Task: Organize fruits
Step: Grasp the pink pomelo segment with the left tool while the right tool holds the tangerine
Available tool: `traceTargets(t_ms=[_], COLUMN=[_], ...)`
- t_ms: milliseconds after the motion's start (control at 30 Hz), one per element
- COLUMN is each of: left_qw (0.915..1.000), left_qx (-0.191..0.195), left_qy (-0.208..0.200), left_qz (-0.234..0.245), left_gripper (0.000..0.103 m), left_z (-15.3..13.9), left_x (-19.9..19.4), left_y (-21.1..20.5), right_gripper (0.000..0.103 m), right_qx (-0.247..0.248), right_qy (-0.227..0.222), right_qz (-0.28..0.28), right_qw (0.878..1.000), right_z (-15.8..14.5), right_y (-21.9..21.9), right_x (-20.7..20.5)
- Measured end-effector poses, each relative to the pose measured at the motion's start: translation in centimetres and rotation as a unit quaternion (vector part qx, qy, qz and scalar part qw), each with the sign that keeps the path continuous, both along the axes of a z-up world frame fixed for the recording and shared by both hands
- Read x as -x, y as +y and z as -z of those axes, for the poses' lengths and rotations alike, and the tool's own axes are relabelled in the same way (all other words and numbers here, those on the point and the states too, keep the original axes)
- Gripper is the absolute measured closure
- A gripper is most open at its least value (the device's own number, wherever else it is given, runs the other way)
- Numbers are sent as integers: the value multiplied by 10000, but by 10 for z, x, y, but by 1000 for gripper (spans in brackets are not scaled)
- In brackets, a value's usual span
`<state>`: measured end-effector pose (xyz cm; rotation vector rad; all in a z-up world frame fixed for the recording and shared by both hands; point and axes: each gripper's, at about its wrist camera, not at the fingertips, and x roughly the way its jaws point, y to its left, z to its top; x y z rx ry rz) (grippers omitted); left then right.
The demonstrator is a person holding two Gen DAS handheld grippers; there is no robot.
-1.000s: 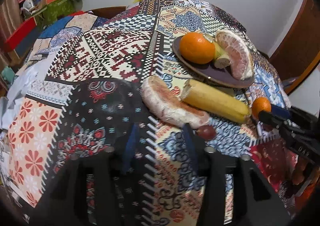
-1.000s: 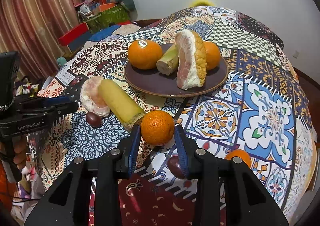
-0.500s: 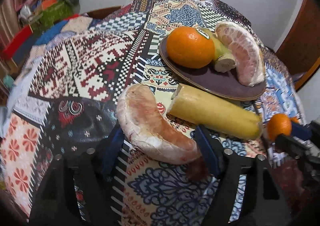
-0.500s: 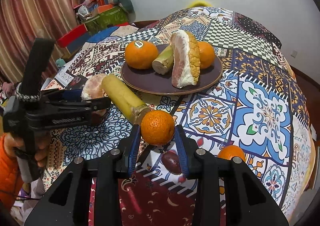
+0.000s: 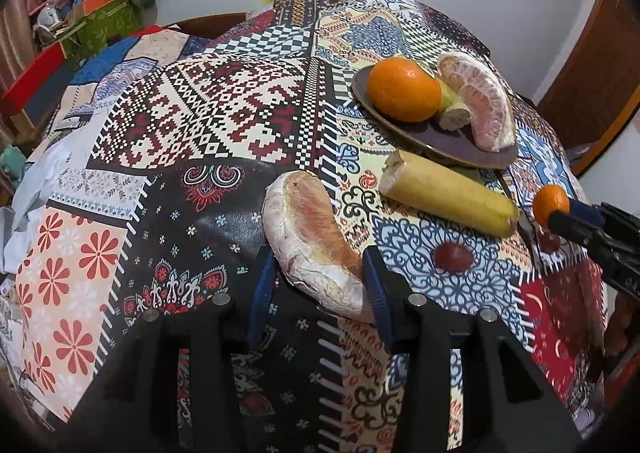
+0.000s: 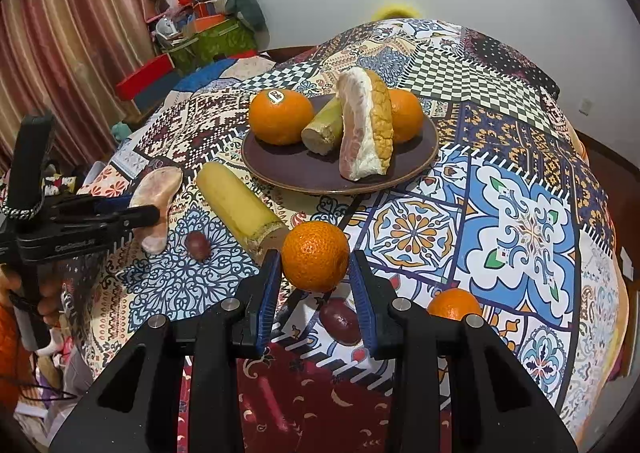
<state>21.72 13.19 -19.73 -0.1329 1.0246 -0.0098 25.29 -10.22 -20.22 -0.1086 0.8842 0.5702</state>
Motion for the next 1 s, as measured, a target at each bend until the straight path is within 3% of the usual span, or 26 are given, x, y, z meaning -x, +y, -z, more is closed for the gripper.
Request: traceTargets(t_ms=[167, 467, 567, 933, 967, 1000], left_qw=[9997, 9992, 9993, 9984, 9981, 9978], left_qx=[104, -302, -263, -195, -173, -164], left_qy=[158, 10, -18, -491, -562, -614], left_qz=[-143, -260, -273, -219, -197, -182], left_gripper=[58, 61, 62, 65, 70, 81], left_z=[4, 10, 8, -30, -36, -39], left_x=[-10, -31, -29, -12, -12, -13], left_y=[0, -12, -11, -19, -20, -22], right_gripper=[71, 71, 71, 71, 71, 71], right_qx=[12, 10, -8, -62, -67, -75], right_qy=[-26, -54, -63, -280, -304, -345], right_qz=[9, 107, 142, 240, 243, 255], right_qw=[10000, 9999, 9999, 9993, 9992, 9990], right_z=[-1, -2, -4, -21, -23, -26], right_y=[2, -4, -7, -13, -14, -15], right_x=[-1, -7, -7, -1, -2, -2])
